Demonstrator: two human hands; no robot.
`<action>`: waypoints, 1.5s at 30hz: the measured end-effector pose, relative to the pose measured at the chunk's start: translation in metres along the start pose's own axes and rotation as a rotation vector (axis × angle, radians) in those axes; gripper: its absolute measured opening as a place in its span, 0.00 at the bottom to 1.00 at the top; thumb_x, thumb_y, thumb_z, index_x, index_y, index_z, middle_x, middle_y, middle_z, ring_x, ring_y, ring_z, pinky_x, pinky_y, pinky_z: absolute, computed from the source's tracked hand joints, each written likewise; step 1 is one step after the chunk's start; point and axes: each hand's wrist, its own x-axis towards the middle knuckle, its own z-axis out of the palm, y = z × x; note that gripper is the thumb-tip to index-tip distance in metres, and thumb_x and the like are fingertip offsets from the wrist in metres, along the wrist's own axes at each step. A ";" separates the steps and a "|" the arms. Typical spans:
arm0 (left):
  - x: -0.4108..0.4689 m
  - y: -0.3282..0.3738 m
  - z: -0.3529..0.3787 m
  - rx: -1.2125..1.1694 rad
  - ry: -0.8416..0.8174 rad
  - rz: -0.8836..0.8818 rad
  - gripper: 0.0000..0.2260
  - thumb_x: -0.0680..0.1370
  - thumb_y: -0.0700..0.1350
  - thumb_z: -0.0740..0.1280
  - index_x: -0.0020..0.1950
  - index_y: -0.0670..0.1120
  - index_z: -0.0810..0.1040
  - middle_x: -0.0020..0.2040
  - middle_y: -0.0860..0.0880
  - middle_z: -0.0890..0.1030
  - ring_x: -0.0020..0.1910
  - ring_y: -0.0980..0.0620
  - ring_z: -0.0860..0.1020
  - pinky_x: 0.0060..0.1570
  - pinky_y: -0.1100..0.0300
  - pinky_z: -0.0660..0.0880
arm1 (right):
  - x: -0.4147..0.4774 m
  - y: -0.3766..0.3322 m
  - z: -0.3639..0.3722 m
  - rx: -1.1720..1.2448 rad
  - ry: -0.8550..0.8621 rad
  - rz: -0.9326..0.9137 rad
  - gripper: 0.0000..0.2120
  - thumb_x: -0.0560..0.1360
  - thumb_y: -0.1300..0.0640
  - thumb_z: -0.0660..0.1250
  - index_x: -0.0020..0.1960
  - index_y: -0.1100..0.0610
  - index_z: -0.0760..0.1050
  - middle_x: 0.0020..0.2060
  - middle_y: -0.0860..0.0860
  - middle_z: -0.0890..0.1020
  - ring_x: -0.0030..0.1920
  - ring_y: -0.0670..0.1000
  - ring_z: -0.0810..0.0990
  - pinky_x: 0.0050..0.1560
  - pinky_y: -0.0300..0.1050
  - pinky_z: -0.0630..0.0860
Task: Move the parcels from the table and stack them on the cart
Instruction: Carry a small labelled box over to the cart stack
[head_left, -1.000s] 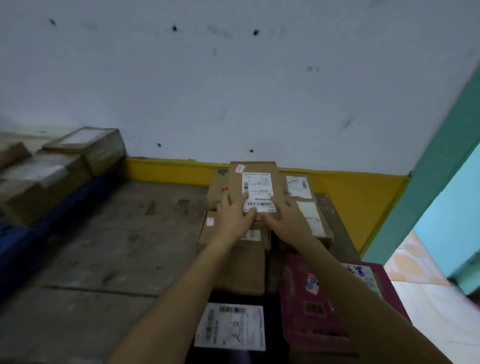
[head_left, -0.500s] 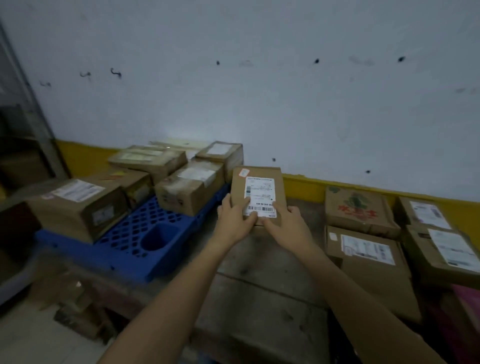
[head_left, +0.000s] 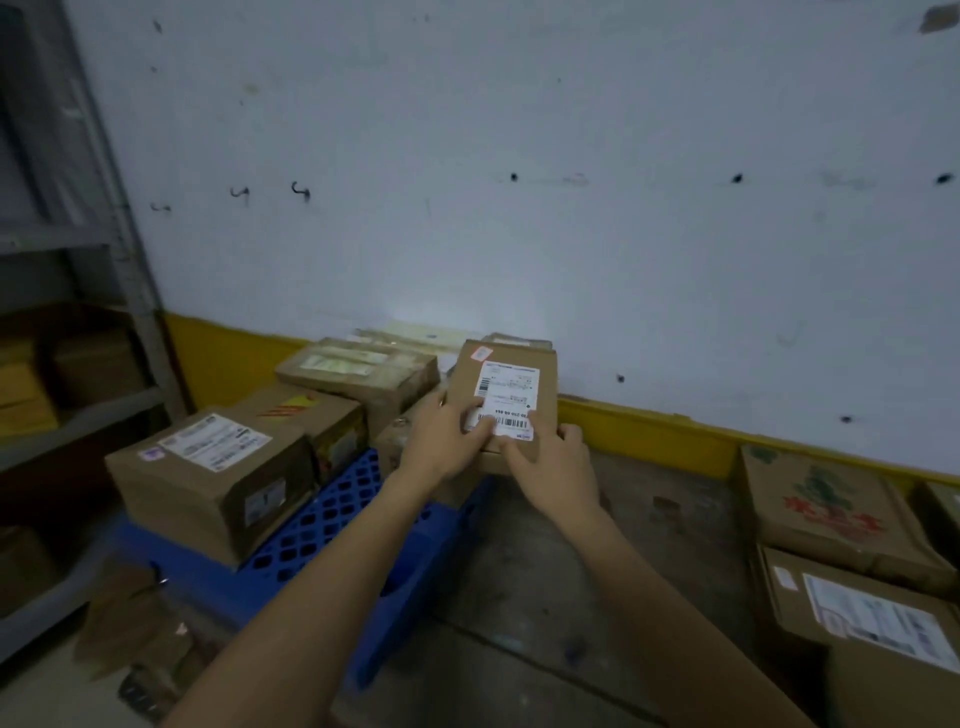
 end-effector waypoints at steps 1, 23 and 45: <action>0.007 -0.006 -0.004 0.008 -0.004 0.003 0.21 0.77 0.56 0.62 0.69 0.52 0.71 0.73 0.43 0.63 0.70 0.43 0.63 0.66 0.49 0.63 | 0.004 -0.005 0.007 0.017 0.007 0.006 0.27 0.76 0.40 0.57 0.73 0.45 0.58 0.64 0.55 0.63 0.62 0.55 0.67 0.58 0.48 0.71; 0.134 -0.103 -0.005 0.481 -0.464 0.375 0.22 0.81 0.55 0.49 0.73 0.51 0.63 0.75 0.42 0.59 0.72 0.40 0.60 0.69 0.45 0.62 | 0.056 -0.056 0.122 -0.105 0.112 0.247 0.25 0.78 0.44 0.55 0.72 0.51 0.58 0.69 0.56 0.61 0.64 0.56 0.62 0.56 0.46 0.63; 0.142 -0.106 -0.004 0.474 -0.468 0.428 0.22 0.81 0.54 0.49 0.73 0.49 0.62 0.75 0.41 0.60 0.71 0.39 0.61 0.68 0.46 0.62 | 0.064 -0.057 0.118 -0.207 0.058 0.285 0.29 0.78 0.38 0.51 0.76 0.47 0.51 0.75 0.56 0.53 0.72 0.60 0.53 0.67 0.55 0.59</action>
